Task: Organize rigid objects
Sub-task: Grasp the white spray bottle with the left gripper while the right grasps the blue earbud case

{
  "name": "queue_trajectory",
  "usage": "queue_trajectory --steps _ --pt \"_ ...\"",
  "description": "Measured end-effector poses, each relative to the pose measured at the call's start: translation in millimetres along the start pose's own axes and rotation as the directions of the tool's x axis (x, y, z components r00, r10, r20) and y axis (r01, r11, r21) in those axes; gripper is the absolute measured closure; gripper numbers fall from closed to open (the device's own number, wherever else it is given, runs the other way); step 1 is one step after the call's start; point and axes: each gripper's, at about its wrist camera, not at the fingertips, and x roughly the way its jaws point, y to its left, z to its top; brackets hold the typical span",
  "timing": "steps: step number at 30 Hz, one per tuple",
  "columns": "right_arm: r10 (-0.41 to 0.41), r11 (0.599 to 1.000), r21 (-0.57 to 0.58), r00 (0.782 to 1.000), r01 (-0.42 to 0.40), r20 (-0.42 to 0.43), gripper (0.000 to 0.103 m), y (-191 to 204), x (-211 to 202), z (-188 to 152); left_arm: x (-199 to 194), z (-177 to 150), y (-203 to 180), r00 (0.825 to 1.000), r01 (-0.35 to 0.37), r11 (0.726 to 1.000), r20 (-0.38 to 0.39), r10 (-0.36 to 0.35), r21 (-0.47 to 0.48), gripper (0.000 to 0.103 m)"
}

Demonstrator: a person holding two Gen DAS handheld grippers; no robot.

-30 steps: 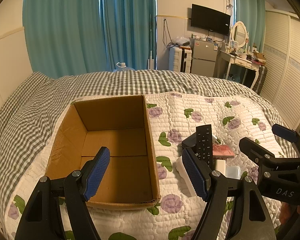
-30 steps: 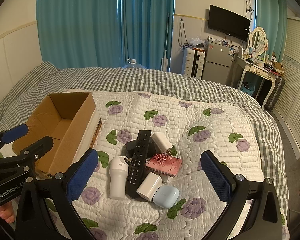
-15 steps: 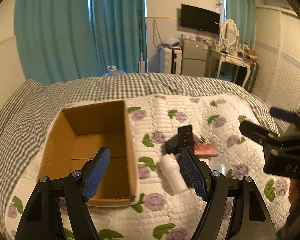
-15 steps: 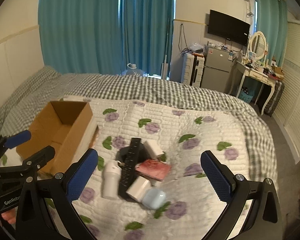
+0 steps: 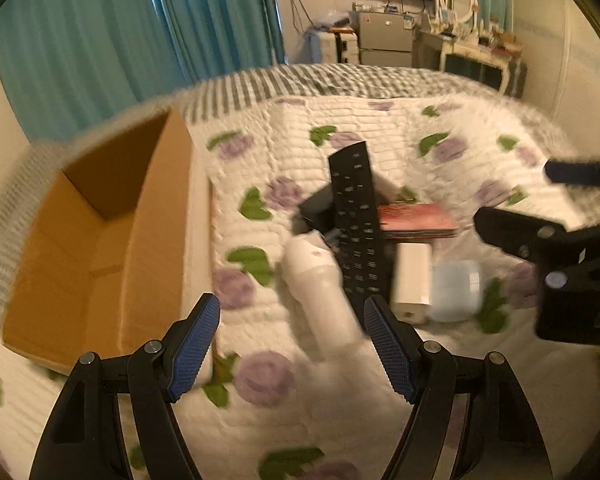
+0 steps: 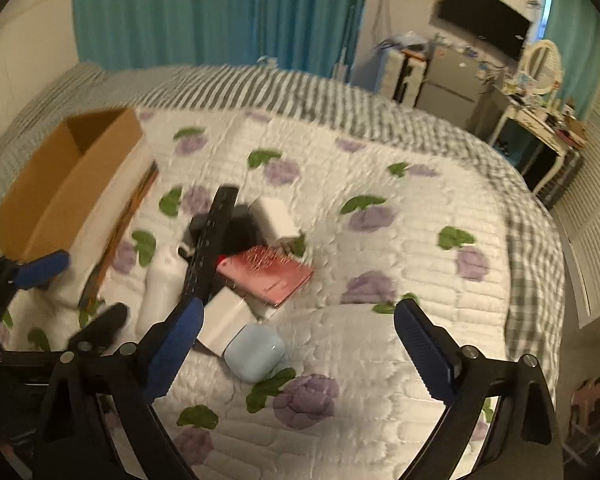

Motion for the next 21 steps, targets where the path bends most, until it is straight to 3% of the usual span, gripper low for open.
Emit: queue_trajectory --steps 3,4,6,7,10,15,19,21 --pt "-0.004 1.000 -0.027 1.000 0.003 -0.025 0.007 0 11 1 8 -1 -10 0.998 -0.064 0.997 0.000 0.064 0.049 0.025" --pt "-0.004 1.000 -0.030 0.999 0.003 -0.032 0.007 0 15 2 8 -1 -12 0.999 -0.053 0.997 -0.007 0.053 0.048 0.025" --pt "0.002 1.000 -0.028 0.999 -0.004 -0.049 0.007 -2 21 3 10 -4 -14 0.997 0.063 0.998 -0.047 -0.062 0.018 0.025" --pt "0.005 1.000 -0.023 0.999 -0.006 -0.051 0.007 -3 22 2 9 -6 -17 0.995 0.088 0.996 -0.051 -0.087 0.010 0.025" --pt "0.012 1.000 -0.002 0.999 -0.012 -0.050 0.007 -8 21 0 15 -9 -29 0.997 0.065 0.996 -0.052 -0.062 0.065 0.027" --pt "0.014 1.000 -0.009 0.998 -0.015 -0.057 0.007 -6 22 -2 40 -8 -7 0.989 0.093 0.995 -0.110 -0.096 -0.036 0.028" --pt "0.020 0.998 -0.056 0.996 -0.025 -0.091 0.007 3 31 -5 52 -10 -3 0.984 0.118 0.993 -0.132 -0.121 -0.031 0.028" --pt "0.012 0.995 -0.093 0.993 -0.023 -0.121 0.013 10 38 -7 57 -8 -3 0.982 0.126 0.992 -0.136 -0.129 -0.028 0.029"
